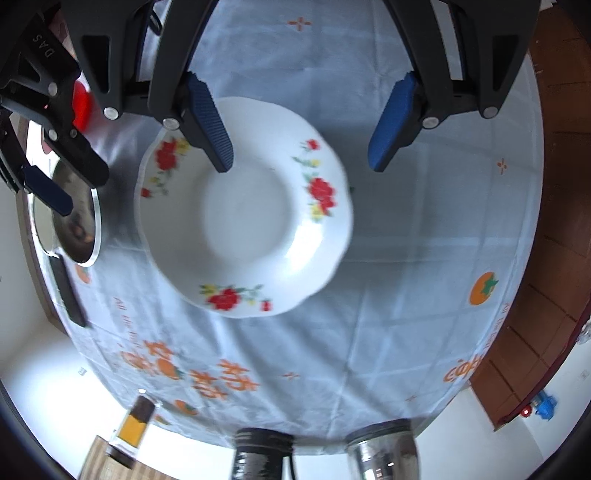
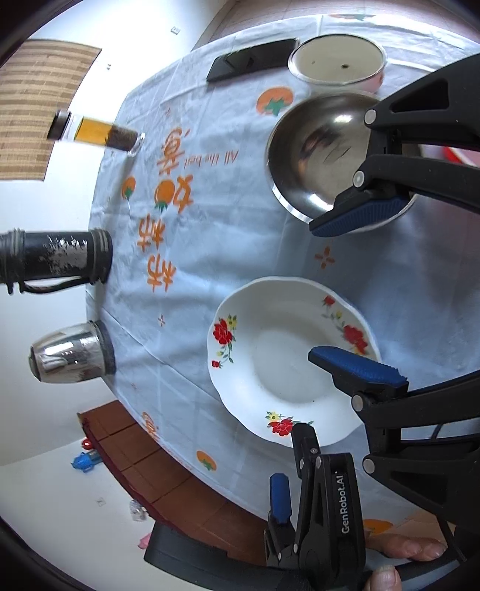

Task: Organize plates and bowls
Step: 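Open both tools and release the red-floral plate rim, then move both tools to the pink plastic bowl and close on its rim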

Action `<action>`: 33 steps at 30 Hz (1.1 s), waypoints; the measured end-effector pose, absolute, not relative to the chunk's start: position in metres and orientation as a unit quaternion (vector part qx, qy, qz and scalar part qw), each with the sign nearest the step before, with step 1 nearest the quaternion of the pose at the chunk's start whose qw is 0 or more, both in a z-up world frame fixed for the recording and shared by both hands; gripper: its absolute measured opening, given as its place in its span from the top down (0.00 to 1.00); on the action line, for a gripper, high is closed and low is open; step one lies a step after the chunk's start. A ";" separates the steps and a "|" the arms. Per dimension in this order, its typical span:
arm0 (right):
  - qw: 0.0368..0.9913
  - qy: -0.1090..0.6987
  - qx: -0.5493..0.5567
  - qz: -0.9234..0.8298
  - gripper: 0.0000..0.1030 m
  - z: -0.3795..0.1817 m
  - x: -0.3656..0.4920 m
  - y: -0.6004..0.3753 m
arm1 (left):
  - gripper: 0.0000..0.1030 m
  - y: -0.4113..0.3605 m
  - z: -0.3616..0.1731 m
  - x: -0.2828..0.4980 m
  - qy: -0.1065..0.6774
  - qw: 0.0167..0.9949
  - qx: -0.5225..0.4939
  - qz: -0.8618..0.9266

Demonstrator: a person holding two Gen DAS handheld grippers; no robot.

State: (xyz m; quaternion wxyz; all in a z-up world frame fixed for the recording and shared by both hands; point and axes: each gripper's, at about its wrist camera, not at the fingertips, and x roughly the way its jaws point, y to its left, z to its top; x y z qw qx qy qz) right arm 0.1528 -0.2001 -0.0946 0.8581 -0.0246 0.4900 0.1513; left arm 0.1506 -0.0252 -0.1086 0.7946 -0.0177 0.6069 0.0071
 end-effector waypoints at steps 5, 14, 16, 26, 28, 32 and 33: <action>0.866 0.482 -0.008 0.135 0.38 -0.083 0.132 -0.230 | 0.26 -0.055 -0.101 0.146 0.605 0.796 -0.013 -0.031; 0.868 0.488 0.031 0.087 0.38 -0.084 0.086 -0.305 | 0.28 -0.133 -0.100 0.129 0.609 0.785 0.025 -0.108; 0.867 0.491 0.039 0.074 0.39 -0.088 0.077 -0.322 | 0.33 -0.150 -0.101 0.125 0.611 0.781 0.036 -0.123; 0.855 0.513 0.069 0.025 0.47 -0.113 0.043 -0.396 | 0.60 -0.219 -0.109 0.099 0.627 0.753 0.075 -0.184; 0.853 0.517 0.073 0.023 0.49 -0.118 0.039 -0.404 | 0.69 -0.228 -0.112 0.095 0.631 0.749 0.076 -0.190; 0.848 0.523 0.079 0.026 0.53 -0.128 0.034 -0.415 | 0.78 -0.243 -0.114 0.089 0.636 0.741 0.076 -0.202; 0.848 0.524 0.080 0.028 0.55 -0.129 0.033 -0.417 | 0.79 -0.247 -0.114 0.088 0.634 0.741 0.077 -0.205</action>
